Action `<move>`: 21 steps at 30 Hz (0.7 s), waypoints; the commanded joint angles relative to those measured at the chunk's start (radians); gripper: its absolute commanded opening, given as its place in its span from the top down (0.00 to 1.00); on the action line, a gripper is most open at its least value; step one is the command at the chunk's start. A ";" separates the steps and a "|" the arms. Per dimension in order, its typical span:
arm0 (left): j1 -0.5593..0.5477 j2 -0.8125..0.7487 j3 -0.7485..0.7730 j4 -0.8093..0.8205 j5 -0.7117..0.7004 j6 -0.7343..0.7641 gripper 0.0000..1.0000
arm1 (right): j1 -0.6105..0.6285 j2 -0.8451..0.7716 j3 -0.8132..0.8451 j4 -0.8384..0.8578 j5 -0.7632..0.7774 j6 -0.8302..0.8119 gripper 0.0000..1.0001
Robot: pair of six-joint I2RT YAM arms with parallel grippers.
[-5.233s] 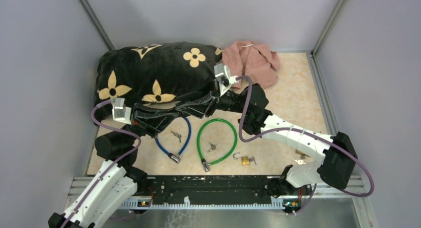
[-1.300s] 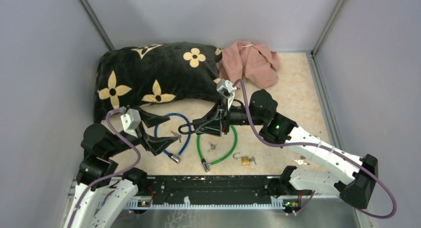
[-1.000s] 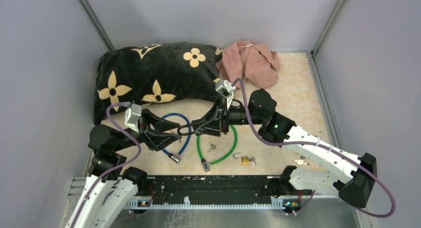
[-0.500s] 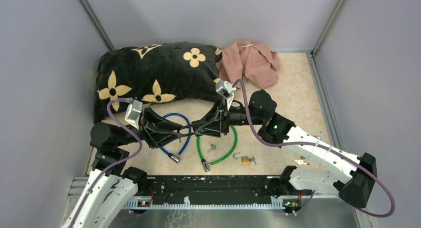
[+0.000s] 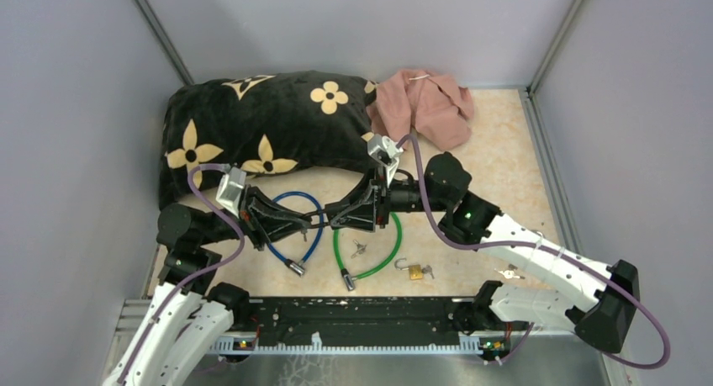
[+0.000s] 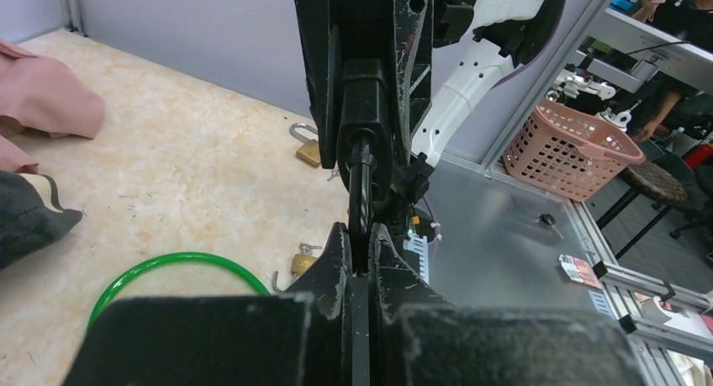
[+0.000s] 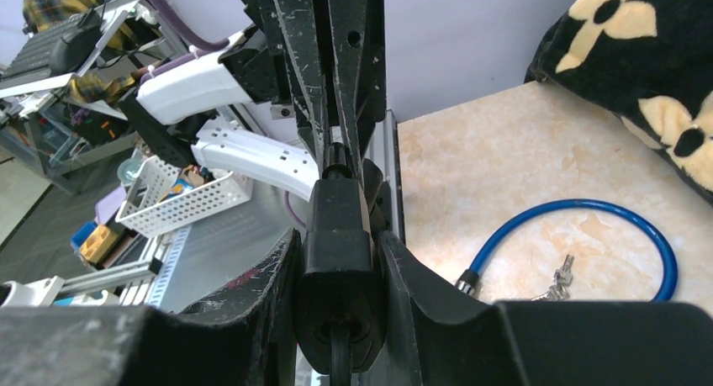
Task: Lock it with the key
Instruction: Lock the lock.
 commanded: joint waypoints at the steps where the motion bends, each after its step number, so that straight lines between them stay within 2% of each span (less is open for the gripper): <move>1: 0.004 0.005 -0.042 0.174 -0.034 -0.103 1.00 | 0.038 -0.002 -0.007 0.200 0.018 0.008 1.00; 5: 0.003 0.030 -0.075 0.329 -0.063 -0.205 1.00 | 0.069 0.074 0.004 0.249 0.010 0.004 1.00; 16: 0.002 0.044 -0.099 0.288 -0.121 -0.170 1.00 | 0.116 0.236 0.024 0.343 0.006 0.017 1.00; 21: 0.009 0.042 -0.075 0.329 -0.164 -0.134 1.00 | 0.109 0.292 -0.011 0.357 -0.015 0.008 1.00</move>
